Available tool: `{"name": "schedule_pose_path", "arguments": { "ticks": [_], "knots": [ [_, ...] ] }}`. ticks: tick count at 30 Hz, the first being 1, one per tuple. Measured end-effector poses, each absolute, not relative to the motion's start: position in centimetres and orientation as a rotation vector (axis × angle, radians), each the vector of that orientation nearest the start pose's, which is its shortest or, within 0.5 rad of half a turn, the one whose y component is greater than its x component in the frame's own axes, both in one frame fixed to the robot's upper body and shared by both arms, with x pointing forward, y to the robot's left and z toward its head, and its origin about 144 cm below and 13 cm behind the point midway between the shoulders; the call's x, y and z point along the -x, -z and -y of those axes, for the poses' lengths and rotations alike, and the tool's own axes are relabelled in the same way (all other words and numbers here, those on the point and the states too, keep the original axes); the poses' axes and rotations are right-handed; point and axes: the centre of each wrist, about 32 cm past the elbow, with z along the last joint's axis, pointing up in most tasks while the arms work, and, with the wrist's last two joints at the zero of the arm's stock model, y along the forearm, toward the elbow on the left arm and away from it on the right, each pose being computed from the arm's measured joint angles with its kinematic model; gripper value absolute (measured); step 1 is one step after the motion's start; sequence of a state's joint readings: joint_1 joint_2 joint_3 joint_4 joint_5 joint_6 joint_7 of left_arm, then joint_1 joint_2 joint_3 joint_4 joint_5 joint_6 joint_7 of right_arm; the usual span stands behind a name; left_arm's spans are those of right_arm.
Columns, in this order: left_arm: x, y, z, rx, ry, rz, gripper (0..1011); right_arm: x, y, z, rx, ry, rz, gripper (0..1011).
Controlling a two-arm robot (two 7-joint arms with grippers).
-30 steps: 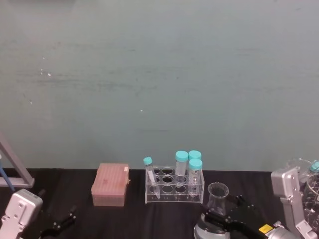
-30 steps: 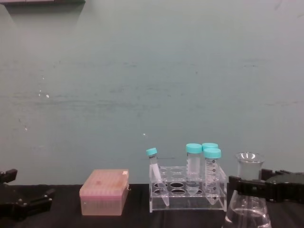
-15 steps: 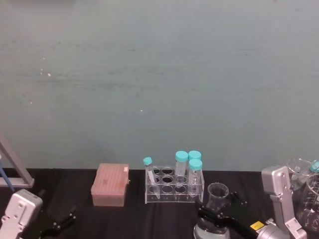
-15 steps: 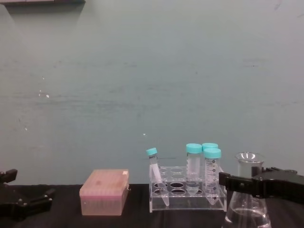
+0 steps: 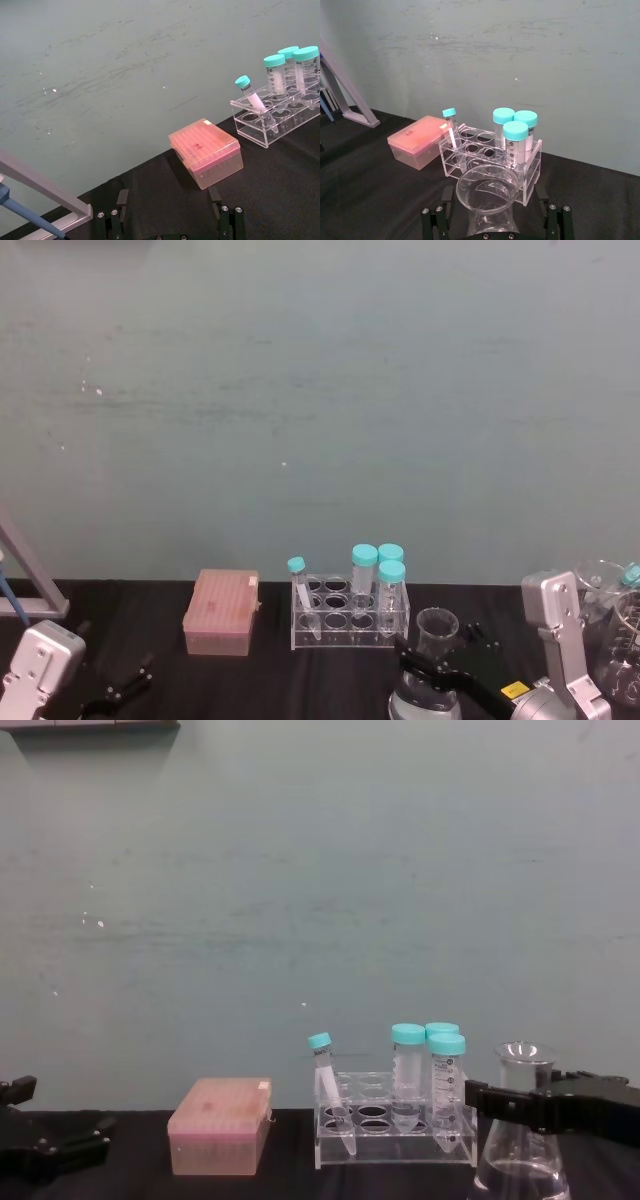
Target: Pick up the beaker with the right gripper, shake it three times, and then put it down.
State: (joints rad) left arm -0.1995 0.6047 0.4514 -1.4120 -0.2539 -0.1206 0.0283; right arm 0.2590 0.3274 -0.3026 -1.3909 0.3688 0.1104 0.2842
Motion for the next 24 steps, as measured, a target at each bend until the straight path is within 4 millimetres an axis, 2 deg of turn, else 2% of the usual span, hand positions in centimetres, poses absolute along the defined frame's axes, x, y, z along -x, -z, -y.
{"name": "schedule_pose_path", "arguments": {
  "ticks": [20,24],
  "knots": [
    [-48.86,-113.98,-30.97,-0.304,-1.248,0.285,1000,-52.26,-116.23,25.14,0.101,1.053,-0.098,1000],
    [-48.86,-113.98,-30.97,-0.304,-1.248,0.285,1000,-52.26,-116.23,25.13,0.101,1.053,-0.097,952]
  ]
}}
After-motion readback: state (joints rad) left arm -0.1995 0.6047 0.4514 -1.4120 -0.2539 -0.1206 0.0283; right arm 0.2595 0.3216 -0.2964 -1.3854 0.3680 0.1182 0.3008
